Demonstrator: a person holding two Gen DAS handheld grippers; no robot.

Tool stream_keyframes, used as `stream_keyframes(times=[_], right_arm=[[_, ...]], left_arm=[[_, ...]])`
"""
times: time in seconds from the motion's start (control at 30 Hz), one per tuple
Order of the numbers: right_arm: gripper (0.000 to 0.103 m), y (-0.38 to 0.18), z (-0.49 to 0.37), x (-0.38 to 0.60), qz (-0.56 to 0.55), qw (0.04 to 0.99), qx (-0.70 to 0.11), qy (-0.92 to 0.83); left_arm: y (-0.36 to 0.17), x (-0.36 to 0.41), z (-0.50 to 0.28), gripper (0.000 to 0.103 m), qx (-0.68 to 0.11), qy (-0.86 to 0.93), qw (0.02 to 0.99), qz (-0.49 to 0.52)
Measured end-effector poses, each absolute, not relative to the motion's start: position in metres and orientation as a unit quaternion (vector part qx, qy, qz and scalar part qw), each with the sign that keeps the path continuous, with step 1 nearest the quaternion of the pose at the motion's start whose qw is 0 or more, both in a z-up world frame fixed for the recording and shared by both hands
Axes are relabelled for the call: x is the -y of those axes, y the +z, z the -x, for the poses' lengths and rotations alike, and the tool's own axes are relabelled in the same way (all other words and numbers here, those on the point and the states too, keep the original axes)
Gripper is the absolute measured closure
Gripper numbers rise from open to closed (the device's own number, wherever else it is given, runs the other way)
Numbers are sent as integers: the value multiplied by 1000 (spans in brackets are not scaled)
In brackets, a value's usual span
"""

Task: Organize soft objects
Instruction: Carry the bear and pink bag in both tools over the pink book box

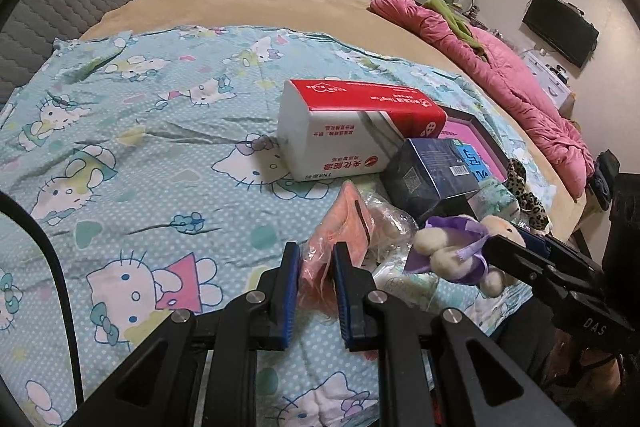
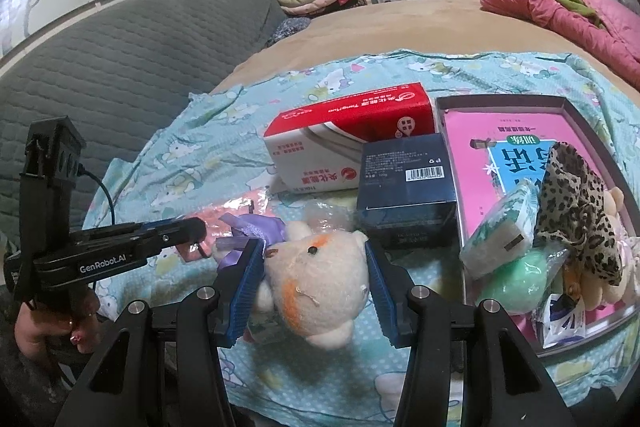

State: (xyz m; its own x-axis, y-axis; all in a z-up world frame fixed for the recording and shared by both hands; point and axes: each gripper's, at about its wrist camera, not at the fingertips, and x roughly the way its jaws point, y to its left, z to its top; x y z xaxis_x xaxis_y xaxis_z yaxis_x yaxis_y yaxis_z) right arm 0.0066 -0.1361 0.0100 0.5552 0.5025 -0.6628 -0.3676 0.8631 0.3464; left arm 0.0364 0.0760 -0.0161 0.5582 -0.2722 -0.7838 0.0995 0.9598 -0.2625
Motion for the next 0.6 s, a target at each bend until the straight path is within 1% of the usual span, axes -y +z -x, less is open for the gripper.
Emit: stream_keyframes(times=[0.33, 0.6], right_arm=[[50, 12, -6, 134, -84, 878, -397, 255], [50, 24, -2, 138, -89, 885, -376, 259]], left_arm=[[-7, -80, -27, 86, -455, -89, 882, 87], [11, -78, -17, 86, -443, -78, 890, 78]])
